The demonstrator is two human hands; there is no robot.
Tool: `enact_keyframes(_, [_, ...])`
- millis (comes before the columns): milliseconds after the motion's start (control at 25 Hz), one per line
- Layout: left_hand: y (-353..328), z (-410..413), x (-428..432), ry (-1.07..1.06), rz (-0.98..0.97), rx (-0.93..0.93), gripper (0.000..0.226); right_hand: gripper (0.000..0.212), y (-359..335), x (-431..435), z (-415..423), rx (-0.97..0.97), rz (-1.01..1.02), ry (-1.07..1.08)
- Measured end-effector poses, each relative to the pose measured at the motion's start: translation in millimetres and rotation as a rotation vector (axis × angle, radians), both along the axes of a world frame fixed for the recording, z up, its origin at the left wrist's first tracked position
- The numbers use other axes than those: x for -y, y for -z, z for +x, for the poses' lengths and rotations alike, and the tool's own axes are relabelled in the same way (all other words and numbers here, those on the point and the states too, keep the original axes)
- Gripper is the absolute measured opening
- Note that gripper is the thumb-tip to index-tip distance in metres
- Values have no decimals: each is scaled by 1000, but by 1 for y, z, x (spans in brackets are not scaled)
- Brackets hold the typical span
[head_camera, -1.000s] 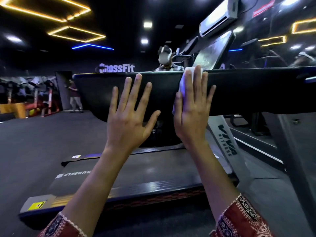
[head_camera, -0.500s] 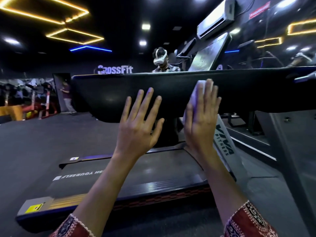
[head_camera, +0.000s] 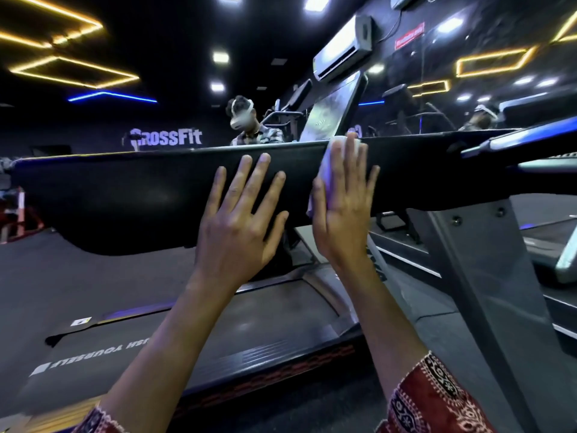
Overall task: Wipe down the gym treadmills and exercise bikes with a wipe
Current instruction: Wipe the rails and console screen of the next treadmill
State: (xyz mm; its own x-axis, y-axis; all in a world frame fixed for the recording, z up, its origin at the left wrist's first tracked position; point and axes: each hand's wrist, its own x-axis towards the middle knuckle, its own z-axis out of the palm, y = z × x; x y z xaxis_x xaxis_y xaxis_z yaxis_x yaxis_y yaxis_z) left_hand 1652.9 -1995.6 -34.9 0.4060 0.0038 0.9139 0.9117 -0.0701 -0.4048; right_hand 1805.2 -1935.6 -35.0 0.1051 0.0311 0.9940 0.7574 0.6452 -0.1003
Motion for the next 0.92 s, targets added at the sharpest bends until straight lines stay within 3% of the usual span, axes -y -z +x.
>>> enact_keyframes(80, [-12,7,-3,21,7,11,46,51,-9,-7,8,86,47,47])
enact_keyframes(200, [-25,17,-9,53,26,25,46,53,-16,-9,21,21,7,20])
enact_keyframes(320, [-13,23,-14,54,27,-20,44,53,5,-14,28,101,28,51])
enact_keyframes(440, [6,25,-17,62,34,-27,43,54,23,-13,31,-24,-15,-5])
enact_keyframes(520, [17,25,-20,63,44,-36,42,50,38,-18,33,72,33,33])
enact_keyframes(680, [30,26,-24,59,60,-45,39,50,38,-19,30,-216,-36,-50])
enact_keyframes(800, [29,30,-26,84,67,-40,37,49,36,-20,29,-23,28,-17])
enact_keyframes(920, [28,32,-26,101,67,-42,37,53,28,-18,32,-175,-41,-81])
